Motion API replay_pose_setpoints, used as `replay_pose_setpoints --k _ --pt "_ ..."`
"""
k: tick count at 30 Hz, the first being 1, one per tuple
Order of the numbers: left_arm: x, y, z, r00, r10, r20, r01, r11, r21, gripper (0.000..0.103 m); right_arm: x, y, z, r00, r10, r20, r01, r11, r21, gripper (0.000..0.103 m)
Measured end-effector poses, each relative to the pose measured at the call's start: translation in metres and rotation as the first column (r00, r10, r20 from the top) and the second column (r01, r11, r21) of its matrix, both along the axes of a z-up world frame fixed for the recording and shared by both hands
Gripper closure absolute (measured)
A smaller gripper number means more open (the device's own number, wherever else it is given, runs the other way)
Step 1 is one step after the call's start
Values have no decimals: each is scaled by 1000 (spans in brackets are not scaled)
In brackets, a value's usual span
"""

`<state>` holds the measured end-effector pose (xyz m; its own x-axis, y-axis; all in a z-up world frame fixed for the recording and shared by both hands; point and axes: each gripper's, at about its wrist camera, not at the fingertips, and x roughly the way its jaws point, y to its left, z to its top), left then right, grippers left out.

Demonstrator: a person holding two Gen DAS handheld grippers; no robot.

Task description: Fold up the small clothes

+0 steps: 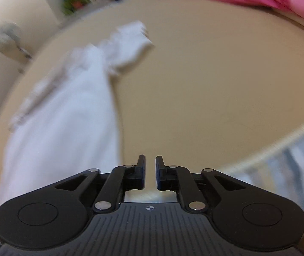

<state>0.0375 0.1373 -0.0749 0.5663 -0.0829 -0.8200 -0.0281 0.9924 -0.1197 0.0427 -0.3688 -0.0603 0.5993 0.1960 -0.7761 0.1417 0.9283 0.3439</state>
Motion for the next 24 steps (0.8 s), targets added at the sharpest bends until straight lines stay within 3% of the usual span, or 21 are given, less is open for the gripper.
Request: replay_pose_setpoints --k 2,3,6,8,11,13,17,20,24 --pt "7 -13 -8 999 -38 -15 38 999 -13 73 8 16 0 997 69 22 -69 998 -5 65" --pt "8 -20 -12 998 -50 -38 49 999 -8 69 15 28 -8 992 123 -26 -123 992 -25 61" --pt "24 -35 -39 982 -82 -169 88 996 25 65 28 56 -42 944 213 -251 -247 963 -110 61" --pt "31 -40 -52 970 -60 -237 78 995 67 66 33 64 -31 958 208 -196 -242 955 -173 61" --pt "37 -45 -35 991 -47 -128 59 994 95 66 41 69 2 977 214 1 -206 944 -258 61" --pt "48 -53 -16 996 -75 -39 79 992 96 67 54 69 10 975 210 77 -188 954 -232 61" --pt "101 -81 20 987 -131 89 127 991 48 78 84 75 3 975 221 36 -213 965 -151 61" --pt "162 -125 40 965 -191 182 193 981 10 78 103 85 -8 969 245 -32 -247 965 -88 61" --pt "239 -193 35 945 -243 221 248 969 8 78 105 102 -24 945 306 -115 -318 942 -107 61"
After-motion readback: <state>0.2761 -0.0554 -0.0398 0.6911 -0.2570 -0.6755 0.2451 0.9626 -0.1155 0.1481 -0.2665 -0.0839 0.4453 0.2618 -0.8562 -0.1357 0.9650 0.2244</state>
